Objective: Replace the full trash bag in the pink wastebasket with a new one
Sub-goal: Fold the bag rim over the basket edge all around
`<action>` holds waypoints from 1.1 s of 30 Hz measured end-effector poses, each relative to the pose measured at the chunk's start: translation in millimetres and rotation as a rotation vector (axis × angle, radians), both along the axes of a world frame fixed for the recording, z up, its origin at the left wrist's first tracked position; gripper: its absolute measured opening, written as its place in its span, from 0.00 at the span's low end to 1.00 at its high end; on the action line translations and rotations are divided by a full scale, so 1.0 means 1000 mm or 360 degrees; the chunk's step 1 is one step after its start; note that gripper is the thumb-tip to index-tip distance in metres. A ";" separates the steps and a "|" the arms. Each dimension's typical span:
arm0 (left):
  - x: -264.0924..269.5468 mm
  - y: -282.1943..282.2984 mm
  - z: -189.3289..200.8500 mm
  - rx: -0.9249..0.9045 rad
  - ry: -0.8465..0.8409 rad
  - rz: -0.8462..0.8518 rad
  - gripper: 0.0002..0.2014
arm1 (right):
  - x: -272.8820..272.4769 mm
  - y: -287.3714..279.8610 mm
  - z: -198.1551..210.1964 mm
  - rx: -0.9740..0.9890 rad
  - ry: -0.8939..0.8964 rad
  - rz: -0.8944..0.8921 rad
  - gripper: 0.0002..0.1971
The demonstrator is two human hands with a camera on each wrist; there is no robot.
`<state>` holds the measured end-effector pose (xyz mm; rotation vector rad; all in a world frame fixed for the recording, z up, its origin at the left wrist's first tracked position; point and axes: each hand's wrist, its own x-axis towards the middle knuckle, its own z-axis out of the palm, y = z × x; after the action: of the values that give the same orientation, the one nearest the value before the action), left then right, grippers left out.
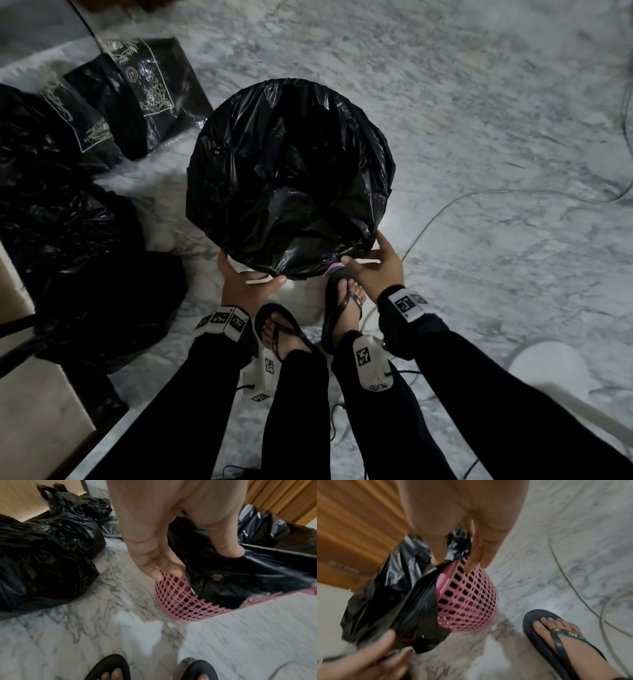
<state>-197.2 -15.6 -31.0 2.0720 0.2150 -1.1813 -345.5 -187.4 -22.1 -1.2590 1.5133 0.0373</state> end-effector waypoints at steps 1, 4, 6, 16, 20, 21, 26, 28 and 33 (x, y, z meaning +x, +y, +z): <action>0.003 0.002 -0.002 0.0027 -0.0028 0.0029 0.55 | 0.002 0.004 -0.001 -0.0024 0.0016 0.0005 0.42; 0.014 0.006 -0.004 0.0058 -0.0078 0.0120 0.47 | 0.011 0.013 -0.004 0.0041 0.0072 -0.0200 0.42; 0.019 0.008 -0.006 0.0049 -0.0056 0.0156 0.40 | 0.017 0.019 -0.002 0.0062 0.0114 -0.0395 0.40; 0.016 0.011 -0.017 -0.0031 -0.0111 0.0202 0.36 | 0.031 0.043 0.005 -0.0092 0.0106 -0.0562 0.25; 0.016 0.014 -0.024 -0.0048 -0.0105 0.0218 0.36 | 0.035 0.041 0.005 -0.0154 0.0123 -0.0591 0.27; 0.016 0.015 -0.026 -0.0046 -0.0109 0.0215 0.36 | 0.036 0.040 0.004 -0.0161 0.0129 -0.0598 0.27; 0.016 0.016 -0.029 -0.0031 -0.0128 0.0178 0.35 | 0.038 0.033 0.013 -0.0195 0.0211 -0.0566 0.23; 0.015 0.017 -0.029 -0.0028 -0.0139 0.0171 0.35 | 0.040 0.033 0.017 -0.0159 0.0300 -0.0521 0.20; 0.011 0.015 -0.030 -0.0037 -0.0168 0.0186 0.36 | 0.045 0.034 0.016 -0.0018 0.0496 -0.0620 0.09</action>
<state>-185.8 -0.5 -60.9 2.0658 0.2671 -0.9971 -300.0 -153.1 -5.8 -0.9780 2.0104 -0.0317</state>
